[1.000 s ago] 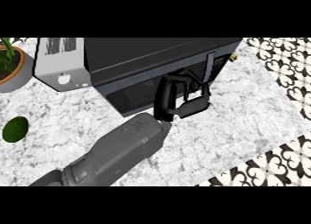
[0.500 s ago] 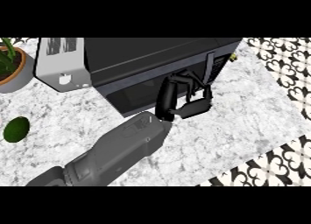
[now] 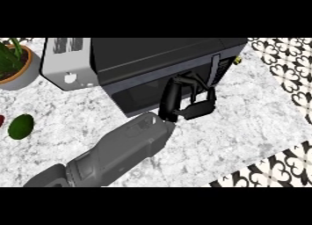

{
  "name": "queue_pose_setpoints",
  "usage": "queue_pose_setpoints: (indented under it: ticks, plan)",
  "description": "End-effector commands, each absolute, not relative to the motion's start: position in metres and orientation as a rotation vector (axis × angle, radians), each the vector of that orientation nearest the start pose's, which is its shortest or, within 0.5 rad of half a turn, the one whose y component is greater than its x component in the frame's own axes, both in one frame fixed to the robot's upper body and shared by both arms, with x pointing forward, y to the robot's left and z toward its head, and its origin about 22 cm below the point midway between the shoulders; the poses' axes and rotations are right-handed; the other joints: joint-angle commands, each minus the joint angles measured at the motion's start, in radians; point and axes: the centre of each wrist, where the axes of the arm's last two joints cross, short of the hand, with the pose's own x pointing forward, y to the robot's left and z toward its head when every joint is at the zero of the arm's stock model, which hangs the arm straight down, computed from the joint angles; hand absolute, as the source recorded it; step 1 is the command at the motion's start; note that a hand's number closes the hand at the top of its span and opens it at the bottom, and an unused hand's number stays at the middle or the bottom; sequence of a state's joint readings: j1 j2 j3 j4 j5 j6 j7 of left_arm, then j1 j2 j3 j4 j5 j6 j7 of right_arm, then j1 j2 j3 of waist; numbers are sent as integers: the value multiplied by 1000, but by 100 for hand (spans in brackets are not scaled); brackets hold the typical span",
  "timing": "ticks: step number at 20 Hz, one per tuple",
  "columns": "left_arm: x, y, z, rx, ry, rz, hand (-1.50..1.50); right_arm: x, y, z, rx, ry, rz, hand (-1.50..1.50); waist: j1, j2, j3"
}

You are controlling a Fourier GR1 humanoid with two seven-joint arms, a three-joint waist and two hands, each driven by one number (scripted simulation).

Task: Pick up the milk, place it into the microwave and close the microwave

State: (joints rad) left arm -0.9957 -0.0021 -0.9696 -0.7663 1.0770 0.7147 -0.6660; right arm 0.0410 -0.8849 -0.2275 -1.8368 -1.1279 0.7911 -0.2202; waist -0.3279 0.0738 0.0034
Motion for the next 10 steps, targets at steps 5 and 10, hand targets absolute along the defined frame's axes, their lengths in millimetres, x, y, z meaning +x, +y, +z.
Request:
queue_pose_setpoints:
  ticks: [5, 10]
  plan:
    - [349, 25, 0, 27, -1710, 12, -150, 215, -397, 198, 859, -2015, 568, -150, 44, 2, -6]
    - [351, 23, 2, 1, -1711, 9, -150, 211, -400, 198, 847, -2001, 564, -150, 56, 1, -5]
